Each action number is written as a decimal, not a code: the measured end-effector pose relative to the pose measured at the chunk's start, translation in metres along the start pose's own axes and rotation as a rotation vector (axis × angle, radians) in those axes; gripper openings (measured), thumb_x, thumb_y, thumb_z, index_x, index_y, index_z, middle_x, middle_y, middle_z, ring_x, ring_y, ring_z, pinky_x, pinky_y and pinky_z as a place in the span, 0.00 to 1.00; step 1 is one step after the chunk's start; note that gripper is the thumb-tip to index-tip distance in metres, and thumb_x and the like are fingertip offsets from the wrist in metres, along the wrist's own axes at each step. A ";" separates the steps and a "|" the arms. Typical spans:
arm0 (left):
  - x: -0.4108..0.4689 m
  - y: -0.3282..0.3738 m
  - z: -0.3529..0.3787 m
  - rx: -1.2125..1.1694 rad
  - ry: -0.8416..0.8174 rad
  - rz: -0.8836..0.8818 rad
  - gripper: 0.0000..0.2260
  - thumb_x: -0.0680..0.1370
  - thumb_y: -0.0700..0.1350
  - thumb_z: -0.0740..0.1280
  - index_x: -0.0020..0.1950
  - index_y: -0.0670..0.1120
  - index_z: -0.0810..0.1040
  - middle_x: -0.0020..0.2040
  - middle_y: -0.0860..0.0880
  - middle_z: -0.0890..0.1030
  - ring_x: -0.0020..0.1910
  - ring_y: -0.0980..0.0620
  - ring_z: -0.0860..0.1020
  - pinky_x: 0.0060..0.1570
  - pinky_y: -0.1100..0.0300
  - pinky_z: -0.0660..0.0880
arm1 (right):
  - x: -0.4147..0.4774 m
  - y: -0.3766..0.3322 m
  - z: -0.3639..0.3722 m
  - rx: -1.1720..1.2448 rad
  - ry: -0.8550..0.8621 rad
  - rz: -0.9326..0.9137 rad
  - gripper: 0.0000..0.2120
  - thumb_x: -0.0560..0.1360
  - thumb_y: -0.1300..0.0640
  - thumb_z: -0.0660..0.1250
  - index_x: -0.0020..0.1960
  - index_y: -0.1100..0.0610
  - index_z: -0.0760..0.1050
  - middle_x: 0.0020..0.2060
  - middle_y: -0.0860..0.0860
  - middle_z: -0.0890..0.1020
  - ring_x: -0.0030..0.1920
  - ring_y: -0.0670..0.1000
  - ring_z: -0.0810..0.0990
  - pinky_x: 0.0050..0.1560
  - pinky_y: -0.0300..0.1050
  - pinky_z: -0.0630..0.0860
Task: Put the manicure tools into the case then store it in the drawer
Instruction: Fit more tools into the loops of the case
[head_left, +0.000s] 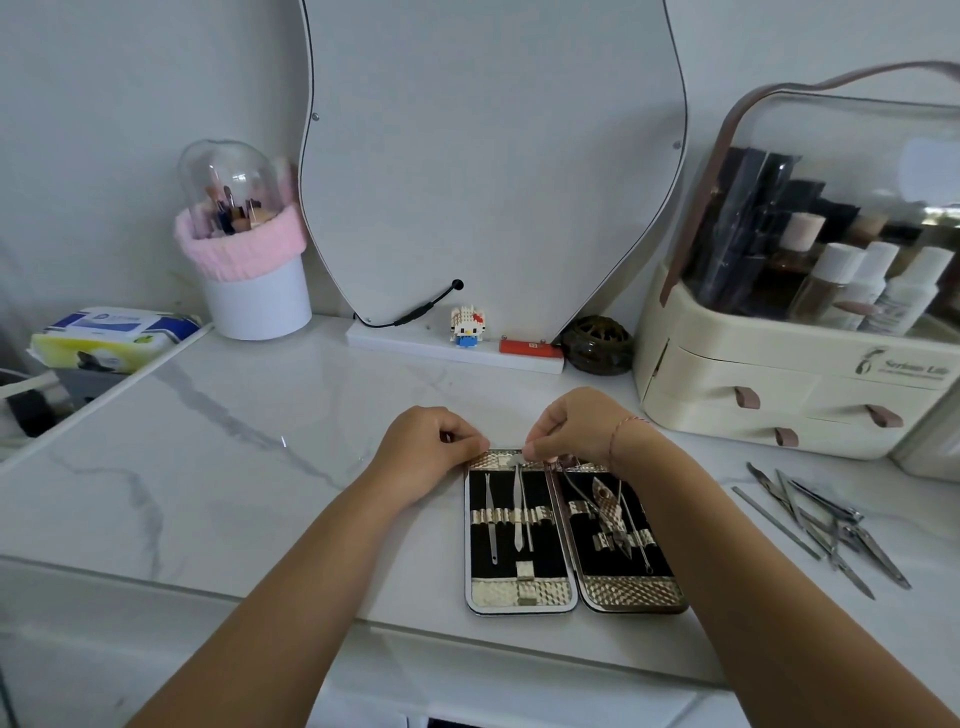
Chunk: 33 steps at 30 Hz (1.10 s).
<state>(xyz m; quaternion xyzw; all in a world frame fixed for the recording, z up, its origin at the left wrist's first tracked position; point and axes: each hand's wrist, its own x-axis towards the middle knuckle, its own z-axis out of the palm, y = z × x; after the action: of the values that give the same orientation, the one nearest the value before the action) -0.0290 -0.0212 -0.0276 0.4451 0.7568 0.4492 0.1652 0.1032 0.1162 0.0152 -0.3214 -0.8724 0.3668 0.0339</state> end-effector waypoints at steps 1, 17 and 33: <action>0.000 0.000 0.000 0.001 -0.001 0.001 0.09 0.72 0.46 0.73 0.34 0.57 0.79 0.37 0.58 0.81 0.40 0.60 0.77 0.40 0.66 0.69 | 0.001 0.001 -0.001 -0.012 0.001 0.012 0.04 0.65 0.56 0.76 0.36 0.54 0.82 0.32 0.47 0.81 0.35 0.44 0.75 0.42 0.39 0.72; 0.000 0.000 0.000 0.012 0.001 -0.003 0.09 0.72 0.47 0.73 0.34 0.57 0.79 0.36 0.58 0.81 0.39 0.60 0.77 0.38 0.66 0.68 | 0.002 -0.004 0.007 -0.111 0.008 -0.008 0.07 0.66 0.54 0.76 0.41 0.57 0.83 0.34 0.48 0.81 0.35 0.44 0.75 0.36 0.36 0.70; -0.001 0.001 0.000 -0.006 -0.002 -0.017 0.09 0.72 0.46 0.73 0.33 0.58 0.79 0.35 0.59 0.81 0.37 0.62 0.76 0.36 0.69 0.66 | -0.024 0.020 -0.016 -0.292 0.065 -0.214 0.06 0.67 0.53 0.74 0.44 0.51 0.83 0.36 0.44 0.80 0.36 0.41 0.75 0.35 0.27 0.69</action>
<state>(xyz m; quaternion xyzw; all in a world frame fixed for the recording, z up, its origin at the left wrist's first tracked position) -0.0278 -0.0220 -0.0271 0.4386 0.7590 0.4498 0.1710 0.1381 0.1225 0.0175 -0.2398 -0.9441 0.2198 0.0541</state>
